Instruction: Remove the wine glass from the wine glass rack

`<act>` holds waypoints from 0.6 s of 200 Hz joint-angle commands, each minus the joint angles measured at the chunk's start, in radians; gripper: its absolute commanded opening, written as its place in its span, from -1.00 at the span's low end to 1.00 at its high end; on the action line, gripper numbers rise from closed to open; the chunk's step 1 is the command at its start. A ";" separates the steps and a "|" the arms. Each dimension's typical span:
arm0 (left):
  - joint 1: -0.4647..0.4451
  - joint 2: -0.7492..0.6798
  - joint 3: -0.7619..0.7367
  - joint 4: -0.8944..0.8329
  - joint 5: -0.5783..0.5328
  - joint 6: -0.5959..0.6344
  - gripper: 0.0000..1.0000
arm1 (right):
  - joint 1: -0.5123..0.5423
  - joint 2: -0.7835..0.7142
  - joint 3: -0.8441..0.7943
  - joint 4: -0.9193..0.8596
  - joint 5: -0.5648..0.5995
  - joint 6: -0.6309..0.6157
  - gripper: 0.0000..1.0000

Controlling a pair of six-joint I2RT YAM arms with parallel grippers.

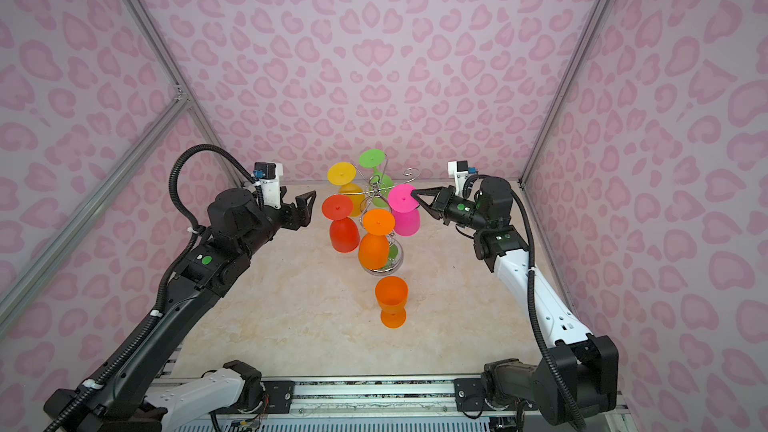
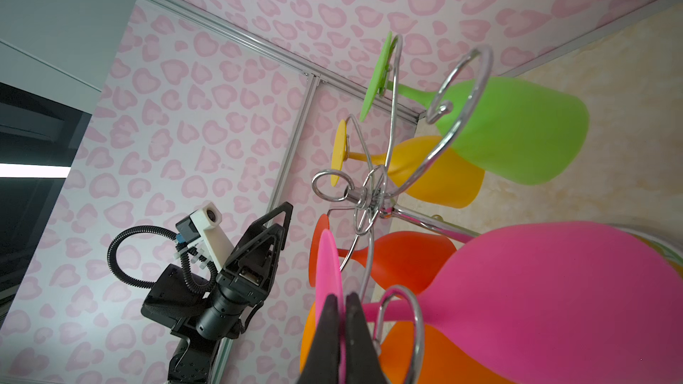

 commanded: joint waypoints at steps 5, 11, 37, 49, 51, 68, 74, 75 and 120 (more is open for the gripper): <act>0.002 0.005 -0.003 0.040 0.011 -0.002 0.65 | -0.003 0.020 0.017 0.058 0.012 -0.001 -1.00; 0.002 0.005 -0.003 0.040 0.011 -0.003 0.65 | -0.005 0.025 0.020 0.061 0.012 0.000 -1.00; 0.002 0.006 -0.007 0.039 0.014 -0.002 0.65 | -0.019 0.042 0.029 0.084 0.015 0.014 -1.00; 0.002 0.008 -0.007 0.038 0.016 -0.001 0.65 | -0.028 0.046 0.035 0.088 0.014 0.016 -1.00; 0.002 0.008 -0.008 0.038 0.017 -0.001 0.65 | -0.029 0.045 0.036 0.088 0.014 0.017 -1.00; 0.001 0.008 -0.010 0.037 0.017 -0.003 0.65 | -0.047 0.047 0.039 0.089 0.012 0.020 -1.00; 0.002 0.008 -0.010 0.036 0.017 -0.004 0.65 | -0.057 0.045 0.037 0.091 0.010 0.022 -1.00; 0.002 0.008 -0.010 0.036 0.016 -0.004 0.65 | -0.057 0.045 0.037 0.091 0.010 0.022 -1.00; 0.001 0.008 -0.012 0.037 0.022 -0.007 0.65 | -0.124 -0.007 0.016 0.086 -0.009 0.027 -1.00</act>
